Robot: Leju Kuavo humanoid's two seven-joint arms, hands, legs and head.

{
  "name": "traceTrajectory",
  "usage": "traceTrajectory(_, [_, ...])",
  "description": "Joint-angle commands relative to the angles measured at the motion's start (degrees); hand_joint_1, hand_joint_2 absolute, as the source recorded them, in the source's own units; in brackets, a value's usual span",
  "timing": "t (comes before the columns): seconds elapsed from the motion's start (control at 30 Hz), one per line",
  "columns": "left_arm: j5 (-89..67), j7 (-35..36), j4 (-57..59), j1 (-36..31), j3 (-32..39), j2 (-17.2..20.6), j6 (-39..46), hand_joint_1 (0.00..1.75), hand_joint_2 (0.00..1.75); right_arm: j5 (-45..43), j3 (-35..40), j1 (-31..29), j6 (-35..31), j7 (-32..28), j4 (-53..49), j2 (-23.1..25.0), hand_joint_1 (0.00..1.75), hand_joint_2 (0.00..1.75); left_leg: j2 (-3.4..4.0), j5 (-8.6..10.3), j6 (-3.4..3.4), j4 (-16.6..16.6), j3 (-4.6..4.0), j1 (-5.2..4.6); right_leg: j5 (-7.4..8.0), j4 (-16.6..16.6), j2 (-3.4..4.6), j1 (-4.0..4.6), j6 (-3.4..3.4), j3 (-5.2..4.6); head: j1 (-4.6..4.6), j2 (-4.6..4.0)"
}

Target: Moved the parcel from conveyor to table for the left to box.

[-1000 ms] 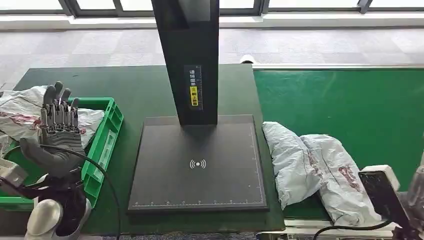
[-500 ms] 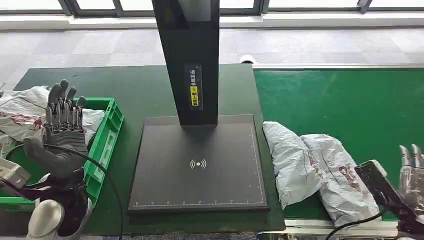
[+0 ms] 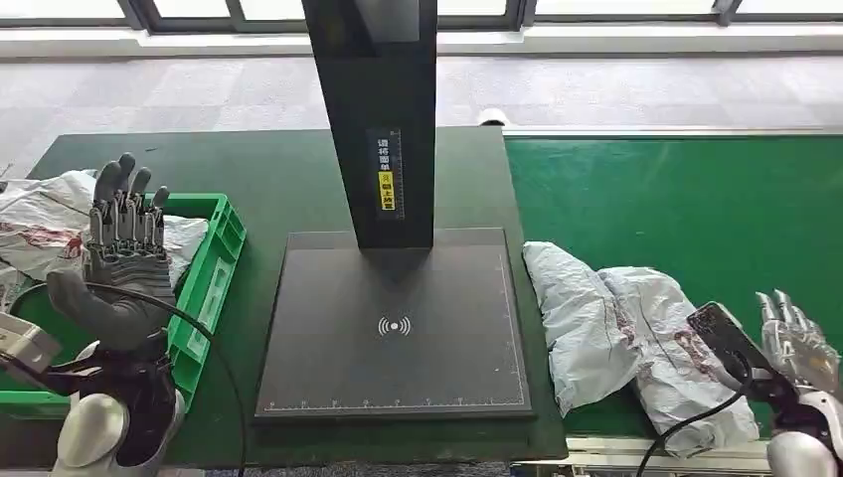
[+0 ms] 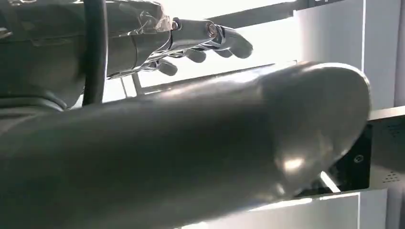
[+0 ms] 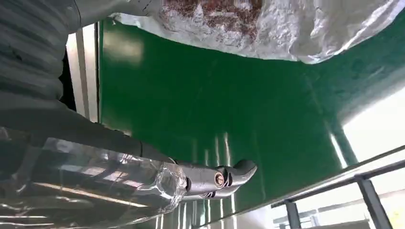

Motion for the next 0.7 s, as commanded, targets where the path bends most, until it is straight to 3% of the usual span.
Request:
traceTrajectory(0.03, [0.63, 0.07, 3.8, -2.22, -0.67, 2.83, 0.51, 0.0, 0.0, -4.88, 12.11, -6.5, 7.74, 2.82, 12.61, -3.17, 0.0, 1.75, 0.2, 0.04, 0.03, -0.09, 0.11, 0.03, 0.13, -0.14, 0.2, 0.04, 0.01, 0.05, 0.0, 0.02])
traceTrajectory(0.2, [0.76, 0.2, 4.06, -1.85, -0.78, 3.15, -0.41, 0.0, 0.0, -10.3, 17.13, -6.78, 16.33, 3.15, 14.69, -6.47, 0.0, 1.75, 0.14, 0.13, 0.09, -0.21, 0.11, -0.03, 0.15, -0.22, 0.1, -0.04, 0.02, 0.06, 0.0, 0.0])
traceTrajectory(0.7, [0.53, 0.3, 4.04, -1.99, -0.92, 3.18, -0.47, 0.0, 0.0, -11.59, 18.13, -6.14, 17.93, 3.27, 14.33, -7.0, 0.0, 1.75, 0.05, 0.06, 0.08, -0.07, 0.03, -0.01, 0.07, -0.08, 0.02, -0.1, 0.04, -0.01, 0.0, 0.0])
